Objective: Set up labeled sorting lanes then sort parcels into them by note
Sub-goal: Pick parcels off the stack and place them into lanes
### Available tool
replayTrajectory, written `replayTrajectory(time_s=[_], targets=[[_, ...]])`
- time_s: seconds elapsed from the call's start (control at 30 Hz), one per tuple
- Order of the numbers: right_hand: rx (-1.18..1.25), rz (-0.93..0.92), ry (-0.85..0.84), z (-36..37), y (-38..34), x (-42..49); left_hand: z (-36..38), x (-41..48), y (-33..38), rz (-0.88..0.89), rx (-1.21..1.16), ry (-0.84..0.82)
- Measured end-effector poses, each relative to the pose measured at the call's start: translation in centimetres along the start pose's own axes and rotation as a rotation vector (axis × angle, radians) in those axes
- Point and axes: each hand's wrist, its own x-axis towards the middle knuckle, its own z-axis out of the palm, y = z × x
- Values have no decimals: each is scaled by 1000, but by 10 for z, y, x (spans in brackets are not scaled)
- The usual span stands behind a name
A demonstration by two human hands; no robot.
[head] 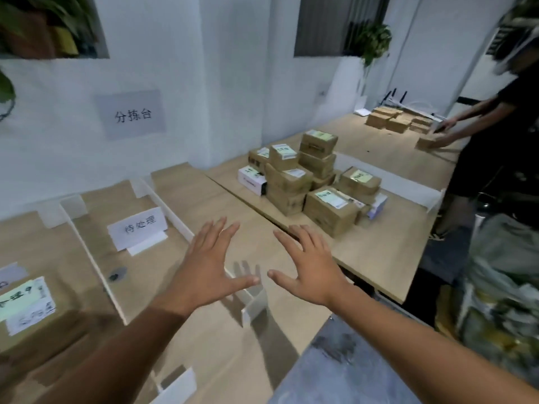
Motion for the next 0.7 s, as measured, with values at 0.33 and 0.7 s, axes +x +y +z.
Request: replayTrajectory(time_s=[0.33, 0.7], targets=[[-38, 163, -29, -44, 234, -12, 143, 158, 147, 77, -12, -62], [77, 101, -164, -11, 417, 116, 269, 340, 170, -34, -58, -152]])
